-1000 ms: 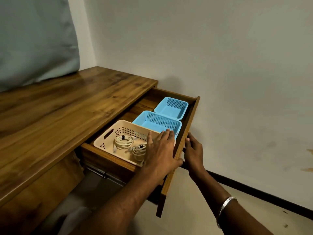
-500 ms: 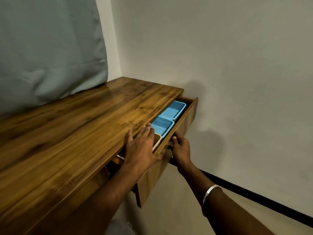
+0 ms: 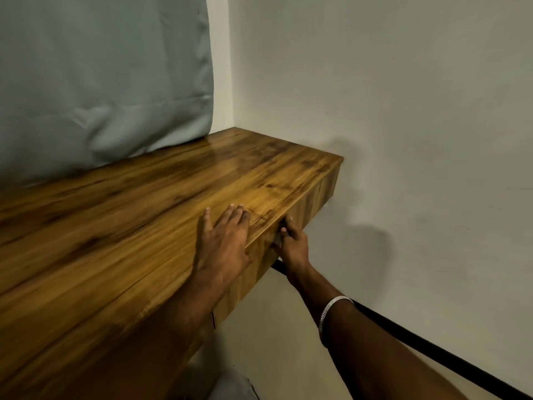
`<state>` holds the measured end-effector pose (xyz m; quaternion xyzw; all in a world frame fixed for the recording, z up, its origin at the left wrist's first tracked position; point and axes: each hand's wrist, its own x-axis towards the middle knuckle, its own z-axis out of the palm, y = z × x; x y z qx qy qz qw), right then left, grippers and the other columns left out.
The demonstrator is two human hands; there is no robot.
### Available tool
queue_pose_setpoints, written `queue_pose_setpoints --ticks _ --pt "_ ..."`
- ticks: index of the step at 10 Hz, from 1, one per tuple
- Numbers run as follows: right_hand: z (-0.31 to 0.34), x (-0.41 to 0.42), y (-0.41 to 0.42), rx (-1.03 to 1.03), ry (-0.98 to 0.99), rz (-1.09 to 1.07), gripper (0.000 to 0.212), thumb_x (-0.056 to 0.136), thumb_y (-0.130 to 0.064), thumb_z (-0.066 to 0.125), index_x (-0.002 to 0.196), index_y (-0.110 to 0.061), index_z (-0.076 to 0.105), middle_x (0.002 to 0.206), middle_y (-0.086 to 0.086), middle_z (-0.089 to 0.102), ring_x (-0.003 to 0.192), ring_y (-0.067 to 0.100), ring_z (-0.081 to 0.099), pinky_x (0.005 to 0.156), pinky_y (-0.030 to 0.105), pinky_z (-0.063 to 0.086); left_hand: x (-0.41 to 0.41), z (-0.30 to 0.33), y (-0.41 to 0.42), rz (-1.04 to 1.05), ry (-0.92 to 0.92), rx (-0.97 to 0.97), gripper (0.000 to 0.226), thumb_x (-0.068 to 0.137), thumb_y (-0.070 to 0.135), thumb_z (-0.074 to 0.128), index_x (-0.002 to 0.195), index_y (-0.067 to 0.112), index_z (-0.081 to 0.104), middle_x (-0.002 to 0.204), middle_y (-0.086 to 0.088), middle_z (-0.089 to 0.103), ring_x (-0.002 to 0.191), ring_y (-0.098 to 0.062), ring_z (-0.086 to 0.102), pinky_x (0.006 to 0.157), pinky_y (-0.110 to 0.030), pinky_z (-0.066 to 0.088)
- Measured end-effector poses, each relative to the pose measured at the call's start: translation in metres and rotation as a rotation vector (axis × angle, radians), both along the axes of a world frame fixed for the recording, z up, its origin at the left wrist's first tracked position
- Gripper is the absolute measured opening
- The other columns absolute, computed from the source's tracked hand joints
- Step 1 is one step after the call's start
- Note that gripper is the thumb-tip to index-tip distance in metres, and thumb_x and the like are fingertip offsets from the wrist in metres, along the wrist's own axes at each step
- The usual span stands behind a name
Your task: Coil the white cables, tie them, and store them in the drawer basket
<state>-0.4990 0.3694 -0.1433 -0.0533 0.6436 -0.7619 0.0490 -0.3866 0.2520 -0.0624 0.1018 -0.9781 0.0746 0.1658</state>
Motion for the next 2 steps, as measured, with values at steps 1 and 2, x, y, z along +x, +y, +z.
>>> queue_pose_setpoints --ticks 1,2 --pt "0.006 0.001 0.005 0.062 0.019 0.049 0.048 0.112 -0.011 0.039 0.158 -0.022 0.042 0.160 -0.005 0.045 0.150 0.025 0.040 0.121 0.056 0.039 0.007 0.004 0.000 -0.012 0.018 0.025 0.101 0.078 0.056 0.071 0.157 0.021 0.018 0.165 0.002 0.021 0.153 -0.016 0.012 0.123 -0.055 0.006" --pt "0.026 0.027 -0.006 0.325 0.275 -0.143 0.047 0.110 -0.011 0.041 0.156 -0.014 0.044 0.163 0.006 0.044 0.150 0.028 0.040 0.122 0.044 0.037 0.015 0.010 -0.003 -0.020 0.003 0.134 0.107 0.077 0.069 0.064 0.158 0.021 0.013 0.165 0.002 0.020 0.153 -0.014 0.012 0.124 -0.050 0.008"
